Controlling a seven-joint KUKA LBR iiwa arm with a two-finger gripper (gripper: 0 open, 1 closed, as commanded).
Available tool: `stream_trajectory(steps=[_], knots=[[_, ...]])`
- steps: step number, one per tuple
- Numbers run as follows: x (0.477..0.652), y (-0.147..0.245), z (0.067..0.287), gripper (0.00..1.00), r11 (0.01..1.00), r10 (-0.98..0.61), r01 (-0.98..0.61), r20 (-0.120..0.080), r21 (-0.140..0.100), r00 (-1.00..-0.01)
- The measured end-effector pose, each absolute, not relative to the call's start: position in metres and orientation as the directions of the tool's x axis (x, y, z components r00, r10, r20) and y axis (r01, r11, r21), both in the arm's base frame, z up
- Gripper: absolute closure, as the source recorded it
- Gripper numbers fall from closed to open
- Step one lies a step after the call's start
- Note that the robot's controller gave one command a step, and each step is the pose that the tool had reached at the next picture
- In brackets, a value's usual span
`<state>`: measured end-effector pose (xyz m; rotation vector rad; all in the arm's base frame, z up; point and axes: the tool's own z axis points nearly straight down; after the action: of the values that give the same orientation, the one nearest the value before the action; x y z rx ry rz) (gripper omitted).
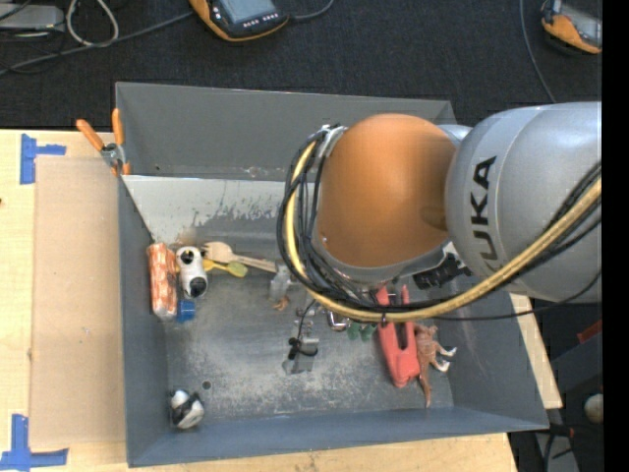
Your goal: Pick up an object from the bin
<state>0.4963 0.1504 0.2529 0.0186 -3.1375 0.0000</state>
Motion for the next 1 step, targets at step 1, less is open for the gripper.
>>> stream_trajectory(steps=[1], knots=[[0.5263,0.1173,0.2126,0.00,0.998,0.059,0.059,-0.003,0.004,-0.998]])
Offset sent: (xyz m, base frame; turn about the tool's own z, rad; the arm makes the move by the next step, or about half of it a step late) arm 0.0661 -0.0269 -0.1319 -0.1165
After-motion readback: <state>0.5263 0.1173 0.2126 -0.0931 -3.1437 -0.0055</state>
